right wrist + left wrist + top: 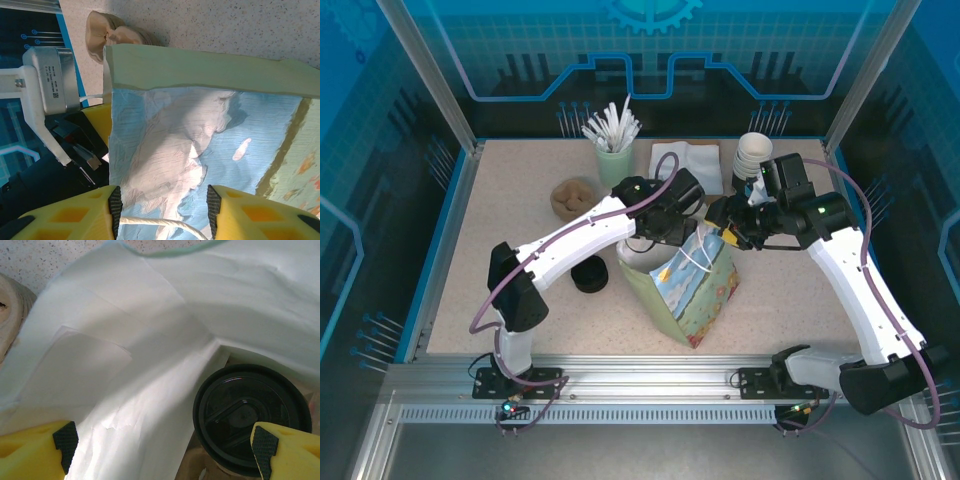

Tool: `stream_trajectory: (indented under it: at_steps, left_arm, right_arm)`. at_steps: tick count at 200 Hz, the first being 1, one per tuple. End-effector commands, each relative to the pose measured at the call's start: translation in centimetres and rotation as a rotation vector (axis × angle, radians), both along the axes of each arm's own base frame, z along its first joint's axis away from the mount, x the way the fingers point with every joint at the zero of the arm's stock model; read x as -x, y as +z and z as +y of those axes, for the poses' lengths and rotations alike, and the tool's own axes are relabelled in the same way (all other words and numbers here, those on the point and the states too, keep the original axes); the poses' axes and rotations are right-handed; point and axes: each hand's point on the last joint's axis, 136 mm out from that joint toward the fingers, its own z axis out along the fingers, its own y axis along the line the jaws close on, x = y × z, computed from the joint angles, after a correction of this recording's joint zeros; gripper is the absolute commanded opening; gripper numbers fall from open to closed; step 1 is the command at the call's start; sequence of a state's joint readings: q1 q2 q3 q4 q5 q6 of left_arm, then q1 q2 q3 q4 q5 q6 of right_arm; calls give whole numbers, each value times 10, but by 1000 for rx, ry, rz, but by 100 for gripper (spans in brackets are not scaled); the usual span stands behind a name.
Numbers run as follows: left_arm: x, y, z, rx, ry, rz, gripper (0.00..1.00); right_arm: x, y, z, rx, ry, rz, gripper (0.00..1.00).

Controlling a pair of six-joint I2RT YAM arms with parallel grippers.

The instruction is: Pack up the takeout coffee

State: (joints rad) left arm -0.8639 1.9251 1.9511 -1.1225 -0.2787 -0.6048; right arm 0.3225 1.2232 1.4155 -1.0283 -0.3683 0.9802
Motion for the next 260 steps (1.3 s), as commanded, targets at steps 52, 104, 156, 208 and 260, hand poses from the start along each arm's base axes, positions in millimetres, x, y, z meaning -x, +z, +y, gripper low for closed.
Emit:
stream_trajectory:
  at_steps: [52,104,156,208,260]
  left_arm:
    - [13,52,-9,135,19,-34,90]
    - [25,67,-19,190,12,-27,89]
    - [29,80,-18,230,31,-37,88]
    - [31,97,-11,263,53,-61,87]
    - [32,137,-19,427,24,-157,87]
  right_arm:
    - [19,6,-7,9,-14,53,52]
    - [26,12,-10,3,-24,66,54]
    - [36,-2,-19,36,-32,124,54]
    - [37,-16,-24,65,-34,147,52]
    - [29,-21,-21,53,-11,113,25]
